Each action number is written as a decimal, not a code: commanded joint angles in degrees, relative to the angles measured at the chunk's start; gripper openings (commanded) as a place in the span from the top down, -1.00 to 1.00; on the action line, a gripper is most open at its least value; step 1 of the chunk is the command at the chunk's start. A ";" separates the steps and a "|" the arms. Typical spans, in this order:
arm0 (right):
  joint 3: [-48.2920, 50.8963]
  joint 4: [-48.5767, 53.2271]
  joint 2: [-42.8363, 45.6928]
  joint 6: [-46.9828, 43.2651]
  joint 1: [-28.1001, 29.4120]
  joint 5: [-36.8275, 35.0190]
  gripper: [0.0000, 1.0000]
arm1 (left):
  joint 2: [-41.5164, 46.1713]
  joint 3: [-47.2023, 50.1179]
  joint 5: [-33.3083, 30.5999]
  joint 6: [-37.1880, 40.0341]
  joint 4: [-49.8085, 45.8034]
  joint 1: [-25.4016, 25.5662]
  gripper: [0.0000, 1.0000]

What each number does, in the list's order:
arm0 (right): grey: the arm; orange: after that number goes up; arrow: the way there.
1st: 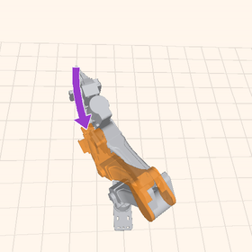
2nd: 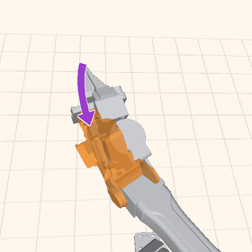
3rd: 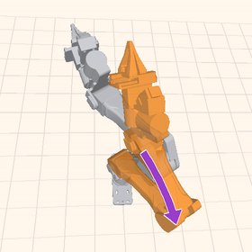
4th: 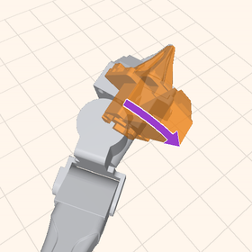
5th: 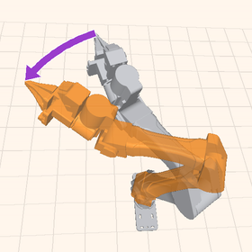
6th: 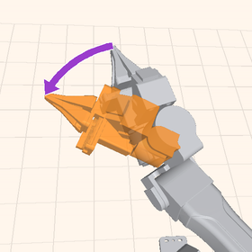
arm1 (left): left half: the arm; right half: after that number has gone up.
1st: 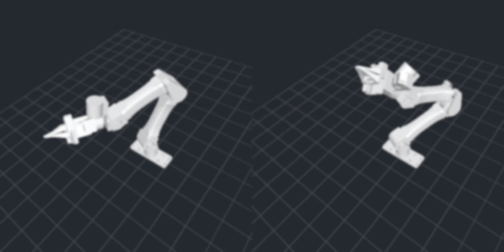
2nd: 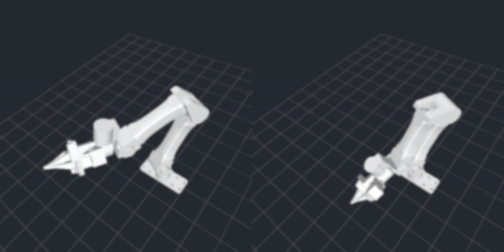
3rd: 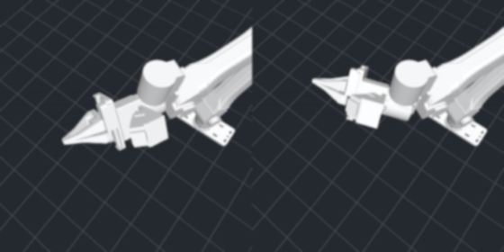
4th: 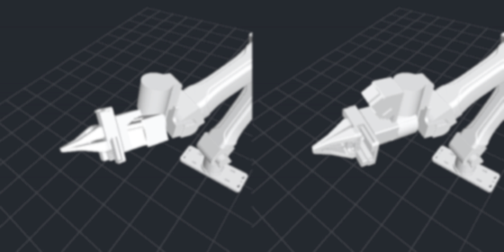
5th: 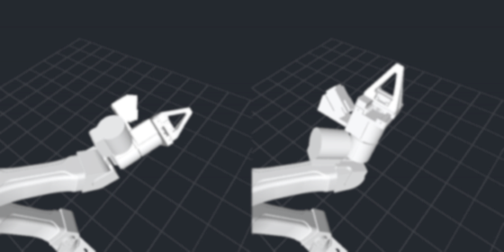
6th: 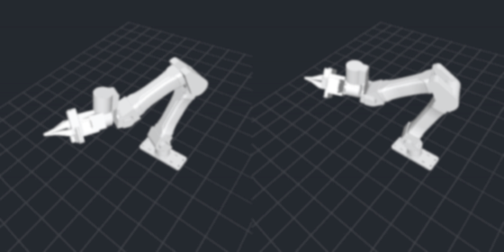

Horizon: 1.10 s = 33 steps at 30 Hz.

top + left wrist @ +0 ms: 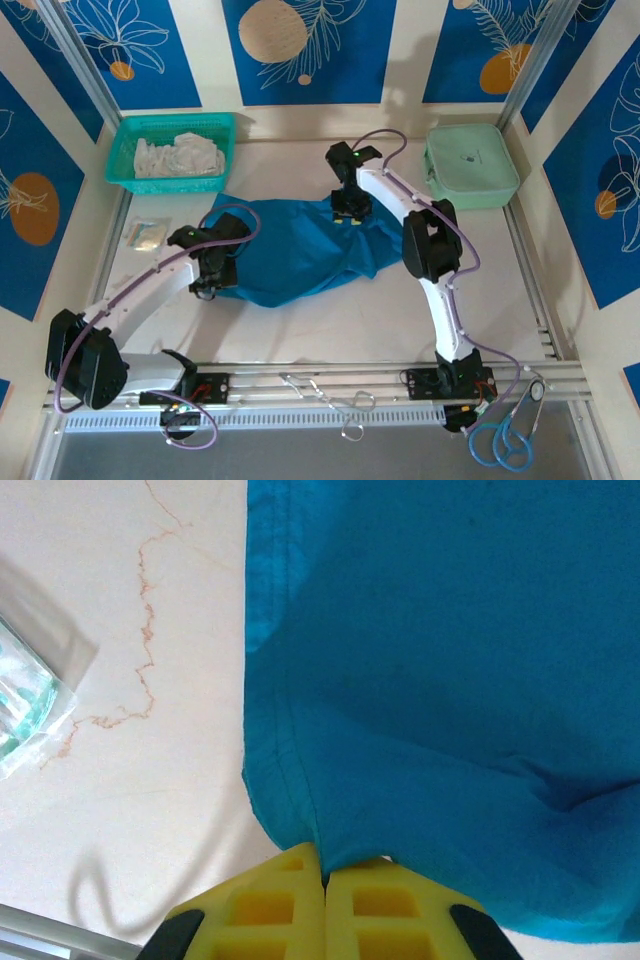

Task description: Fold and stack the t-shirts

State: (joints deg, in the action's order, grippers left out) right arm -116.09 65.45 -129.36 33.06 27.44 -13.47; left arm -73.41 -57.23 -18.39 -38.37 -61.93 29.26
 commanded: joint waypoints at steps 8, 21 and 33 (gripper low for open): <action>38.15 -12.73 27.73 5.55 -5.36 8.68 0.26 | -3.08 0.33 2.44 2.03 2.08 -0.65 1.00; 45.08 -22.25 22.53 8.39 -4.18 12.67 0.80 | -2.61 0.47 2.06 1.88 1.62 -0.62 1.00; 21.21 -8.23 11.72 7.91 6.07 3.01 0.78 | -2.00 0.37 2.31 1.67 1.37 -0.63 1.00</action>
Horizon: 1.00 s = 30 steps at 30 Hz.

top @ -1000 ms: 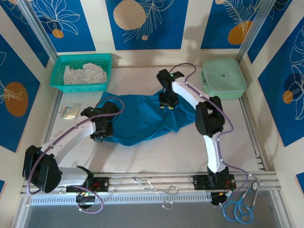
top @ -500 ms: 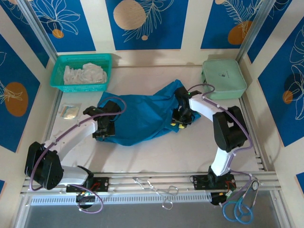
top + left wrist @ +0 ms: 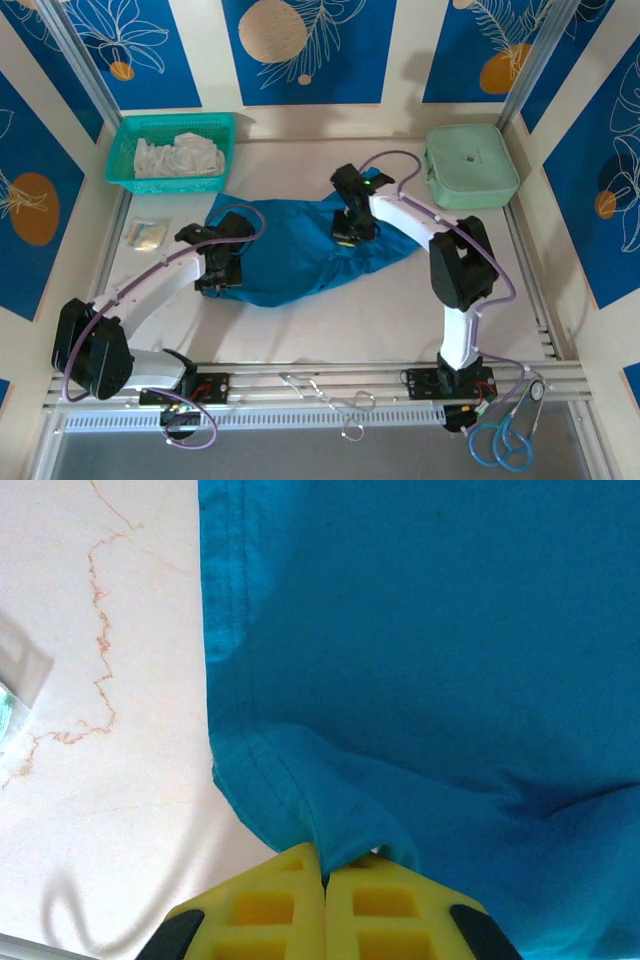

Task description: Fold and stack the t-shirts

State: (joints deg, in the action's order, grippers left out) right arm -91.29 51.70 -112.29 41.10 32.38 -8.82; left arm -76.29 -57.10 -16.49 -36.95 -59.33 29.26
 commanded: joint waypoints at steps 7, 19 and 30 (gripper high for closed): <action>-12.63 7.89 -12.69 -0.24 3.37 -2.83 0.23 | 0.49 0.24 0.92 0.31 -0.78 -0.68 1.00; 12.72 -1.22 9.26 2.03 -3.45 0.51 0.18 | -0.97 -0.82 1.37 0.69 0.05 -0.65 1.00; 17.28 -9.60 3.95 2.23 -8.30 6.81 0.29 | 0.34 -0.64 1.34 0.65 -0.67 -0.68 1.00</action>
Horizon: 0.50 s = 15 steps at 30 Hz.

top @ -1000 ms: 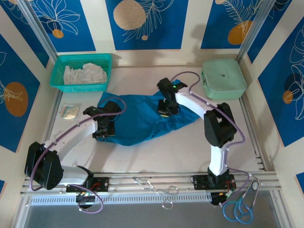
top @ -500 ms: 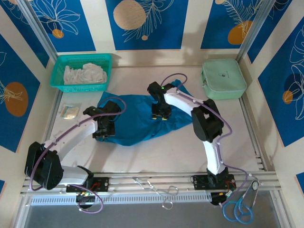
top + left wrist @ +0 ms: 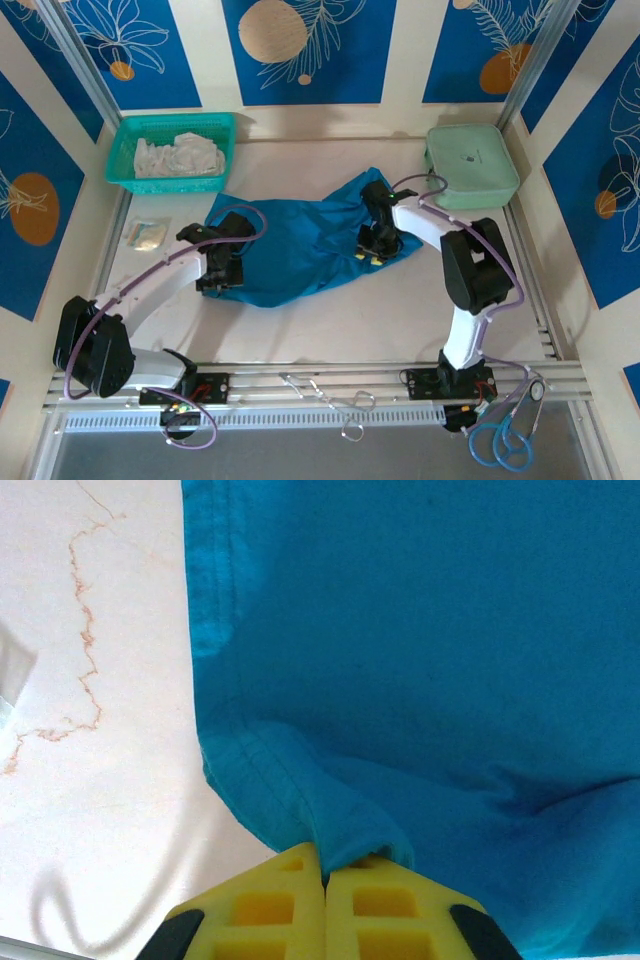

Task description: Fold and stack the t-shirts

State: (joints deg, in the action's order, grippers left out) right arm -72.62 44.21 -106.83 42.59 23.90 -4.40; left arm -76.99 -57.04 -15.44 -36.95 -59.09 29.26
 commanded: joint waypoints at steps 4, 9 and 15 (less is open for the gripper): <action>-1.87 -2.46 -3.14 0.79 0.09 2.12 0.33 | 1.32 -0.80 -0.03 0.64 -1.33 -0.63 1.00; -1.21 -2.63 -2.90 0.83 0.18 2.12 0.34 | 1.34 -0.79 0.10 0.53 -1.39 -0.67 1.00; -2.00 -0.50 -0.05 0.59 0.18 1.30 0.33 | 1.05 -1.06 0.24 0.69 -1.35 -0.64 1.00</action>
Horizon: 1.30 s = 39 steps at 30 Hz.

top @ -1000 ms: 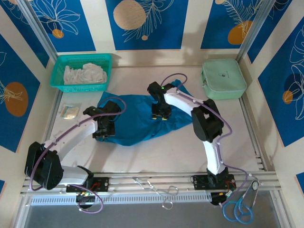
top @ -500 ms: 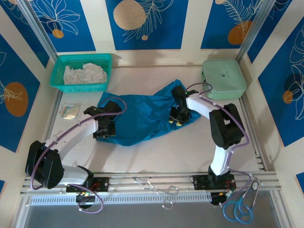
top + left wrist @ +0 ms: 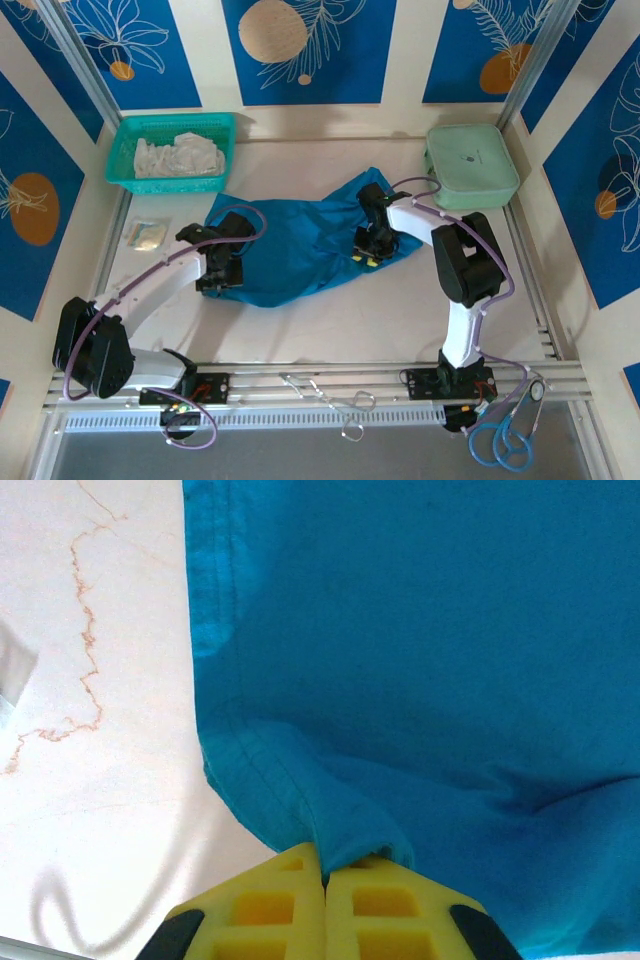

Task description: Fold and stack the t-shirts

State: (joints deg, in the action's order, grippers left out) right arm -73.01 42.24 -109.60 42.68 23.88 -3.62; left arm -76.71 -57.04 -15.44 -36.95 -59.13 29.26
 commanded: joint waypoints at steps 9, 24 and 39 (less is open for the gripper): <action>-4.24 3.69 2.51 -0.40 0.28 -1.10 0.34 | 0.52 -0.67 0.52 0.74 -0.97 -0.63 1.00; -4.07 2.22 -2.65 -0.13 1.00 -1.66 0.38 | 0.59 -0.18 0.24 0.66 -1.16 -0.67 1.00; -4.68 2.57 -1.36 -0.31 1.26 -1.53 1.00 | 0.94 -0.08 -0.03 0.64 -1.46 -0.67 1.00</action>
State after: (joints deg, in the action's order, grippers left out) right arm -76.69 44.12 -111.87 42.54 24.71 -5.10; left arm -76.66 -57.04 -15.44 -36.95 -59.13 29.26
